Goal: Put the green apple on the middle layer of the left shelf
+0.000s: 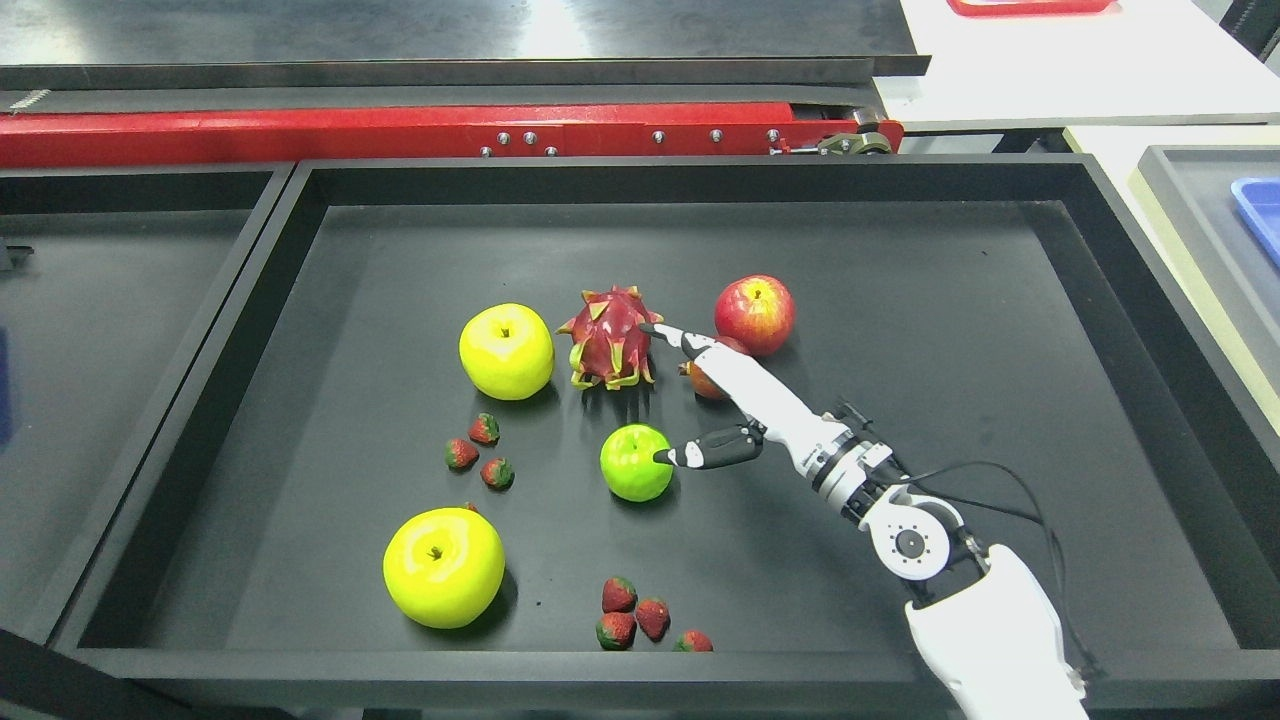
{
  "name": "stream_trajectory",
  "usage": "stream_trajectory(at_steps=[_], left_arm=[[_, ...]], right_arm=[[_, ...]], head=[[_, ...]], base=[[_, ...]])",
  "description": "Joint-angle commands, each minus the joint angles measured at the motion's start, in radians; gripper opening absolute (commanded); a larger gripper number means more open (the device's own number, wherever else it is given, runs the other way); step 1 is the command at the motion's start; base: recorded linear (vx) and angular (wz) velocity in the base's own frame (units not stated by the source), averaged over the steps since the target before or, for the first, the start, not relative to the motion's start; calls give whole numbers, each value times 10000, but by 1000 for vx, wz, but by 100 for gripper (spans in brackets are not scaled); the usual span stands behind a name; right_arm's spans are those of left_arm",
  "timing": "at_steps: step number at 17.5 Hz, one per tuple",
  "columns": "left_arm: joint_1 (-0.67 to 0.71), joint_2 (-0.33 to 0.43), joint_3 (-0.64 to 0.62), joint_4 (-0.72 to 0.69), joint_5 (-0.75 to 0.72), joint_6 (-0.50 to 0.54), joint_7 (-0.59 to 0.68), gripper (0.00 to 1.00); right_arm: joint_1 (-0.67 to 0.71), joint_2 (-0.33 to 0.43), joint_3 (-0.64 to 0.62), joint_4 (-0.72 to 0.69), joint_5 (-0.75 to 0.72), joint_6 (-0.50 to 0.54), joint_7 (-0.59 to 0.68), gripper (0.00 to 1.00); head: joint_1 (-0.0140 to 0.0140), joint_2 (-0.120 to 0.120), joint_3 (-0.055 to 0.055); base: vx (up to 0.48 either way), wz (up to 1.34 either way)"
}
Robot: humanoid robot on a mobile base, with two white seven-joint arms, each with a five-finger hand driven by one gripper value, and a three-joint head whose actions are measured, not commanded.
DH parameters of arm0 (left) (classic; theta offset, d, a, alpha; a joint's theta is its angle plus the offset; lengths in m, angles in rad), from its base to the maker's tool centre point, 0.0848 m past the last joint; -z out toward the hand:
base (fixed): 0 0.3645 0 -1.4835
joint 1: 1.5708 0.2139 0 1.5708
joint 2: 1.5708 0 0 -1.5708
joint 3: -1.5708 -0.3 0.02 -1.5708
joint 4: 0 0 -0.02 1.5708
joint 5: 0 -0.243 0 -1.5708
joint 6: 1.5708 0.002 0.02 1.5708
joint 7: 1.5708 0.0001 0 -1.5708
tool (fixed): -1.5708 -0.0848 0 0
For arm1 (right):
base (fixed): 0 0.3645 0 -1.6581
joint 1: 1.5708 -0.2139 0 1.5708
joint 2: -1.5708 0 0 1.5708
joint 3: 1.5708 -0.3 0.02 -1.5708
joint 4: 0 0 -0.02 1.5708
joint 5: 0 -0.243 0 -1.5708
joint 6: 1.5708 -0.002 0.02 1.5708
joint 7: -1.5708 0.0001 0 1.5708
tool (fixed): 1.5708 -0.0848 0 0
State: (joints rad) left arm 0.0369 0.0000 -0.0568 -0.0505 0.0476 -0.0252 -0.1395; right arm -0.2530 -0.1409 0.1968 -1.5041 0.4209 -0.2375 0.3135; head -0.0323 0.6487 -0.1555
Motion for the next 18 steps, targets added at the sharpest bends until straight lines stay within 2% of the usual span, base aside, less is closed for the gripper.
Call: stream_trajectory(at_steps=[1, 4, 8, 18], left_arm=[[-1, 175, 0, -1, 0, -9, 14, 100], [-1, 175, 0, -1, 0, -9, -1, 100], [-1, 175, 0, -1, 0, 7, -1, 100], [-1, 175, 0, -1, 0, 7, -1, 100]], right_arm=[[948, 1235, -3110, 208, -3280, 13, -113, 100], [1684, 1235, -3257, 177, -6011, 13, -1060, 100], [2514, 1235, -2584, -343, -6204, -3, -1249, 100], [2546, 1235, -2229, -375, -6173, 28, -1218, 100]], head=[[0, 0, 0], [0, 0, 0], [0, 0, 0], [0, 0, 0]], base=[[0, 0], [0, 0], [0, 0], [0, 0]])
